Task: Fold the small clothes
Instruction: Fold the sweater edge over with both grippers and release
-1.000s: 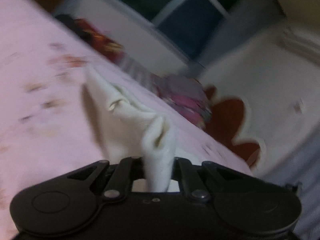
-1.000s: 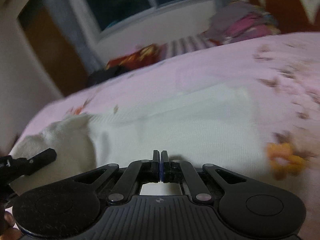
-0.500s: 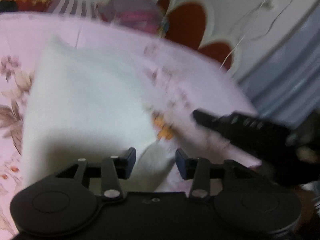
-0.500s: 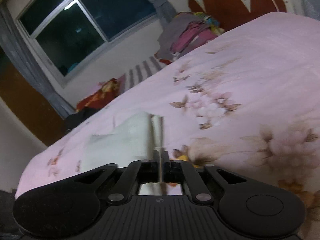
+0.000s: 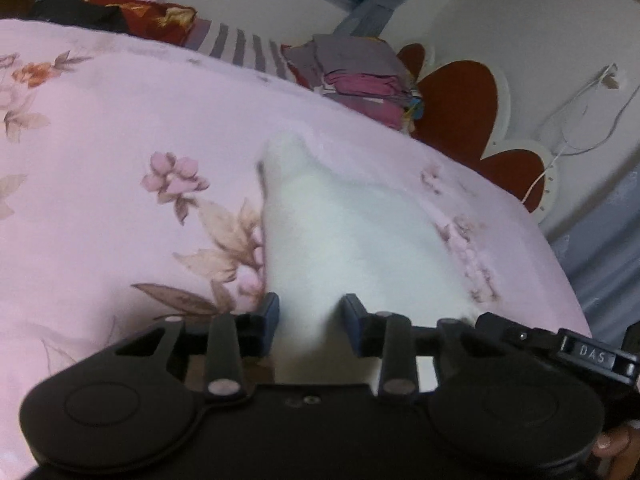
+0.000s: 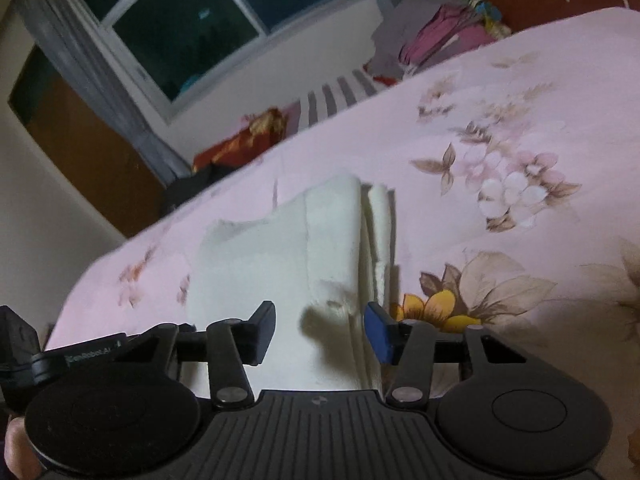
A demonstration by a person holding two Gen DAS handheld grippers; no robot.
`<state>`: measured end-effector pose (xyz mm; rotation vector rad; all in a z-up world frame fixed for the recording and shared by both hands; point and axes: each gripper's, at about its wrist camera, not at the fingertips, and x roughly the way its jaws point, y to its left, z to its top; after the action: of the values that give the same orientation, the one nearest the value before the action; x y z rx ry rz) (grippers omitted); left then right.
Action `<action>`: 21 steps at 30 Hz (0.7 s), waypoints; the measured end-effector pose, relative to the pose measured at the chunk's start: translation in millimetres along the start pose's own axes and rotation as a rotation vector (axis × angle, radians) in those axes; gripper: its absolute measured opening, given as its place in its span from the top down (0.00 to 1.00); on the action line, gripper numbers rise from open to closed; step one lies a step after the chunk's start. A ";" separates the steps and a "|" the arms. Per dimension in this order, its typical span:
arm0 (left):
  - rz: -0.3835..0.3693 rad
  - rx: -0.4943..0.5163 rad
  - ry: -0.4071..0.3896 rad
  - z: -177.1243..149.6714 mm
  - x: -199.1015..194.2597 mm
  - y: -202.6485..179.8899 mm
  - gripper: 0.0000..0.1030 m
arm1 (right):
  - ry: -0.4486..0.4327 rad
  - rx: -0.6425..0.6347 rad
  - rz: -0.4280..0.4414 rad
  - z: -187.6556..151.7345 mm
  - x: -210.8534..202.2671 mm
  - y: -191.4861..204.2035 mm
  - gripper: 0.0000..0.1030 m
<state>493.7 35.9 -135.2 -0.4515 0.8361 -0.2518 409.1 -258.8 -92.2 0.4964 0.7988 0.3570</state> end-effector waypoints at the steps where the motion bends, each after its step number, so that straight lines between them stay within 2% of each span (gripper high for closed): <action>1: -0.009 -0.014 -0.001 -1.3 -0.1 3.7 0.64 | 0.014 -0.002 -0.005 -0.6 4.7 -2.1 0.52; 5: -0.023 -0.013 -0.024 4.3 -2.0 8.0 0.65 | 0.031 -0.009 0.003 -4.0 12.7 -6.9 0.52; 7: -0.013 0.005 -0.004 4.0 2.4 7.2 0.64 | 0.030 -0.017 0.023 -3.0 13.3 -4.7 0.52; 10: -0.011 0.017 0.004 5.9 9.4 7.5 0.63 | 0.059 -0.045 0.005 0.1 26.4 0.0 0.52; 11: -0.012 0.015 0.005 6.5 10.7 8.5 0.63 | 0.063 -0.057 0.005 0.3 29.2 2.7 0.63; 12: -0.015 0.014 0.007 6.9 11.5 9.6 0.63 | 0.071 -0.069 0.008 0.5 31.3 4.7 0.84; 16: -0.013 0.032 0.007 8.4 8.8 6.8 0.64 | 0.074 -0.152 -0.017 -2.2 29.1 18.2 0.87; 20: -0.035 0.093 0.017 7.9 2.7 -6.7 0.64 | 0.038 -0.131 -0.003 -5.5 5.2 17.9 0.88; 21: -0.006 0.134 0.030 7.1 4.8 -11.9 0.64 | 0.038 -0.129 -0.005 -7.6 1.0 16.3 0.88</action>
<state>501.7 25.6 -128.4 -0.3254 0.8413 -0.3181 402.1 -242.6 -88.4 0.3682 0.8081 0.4120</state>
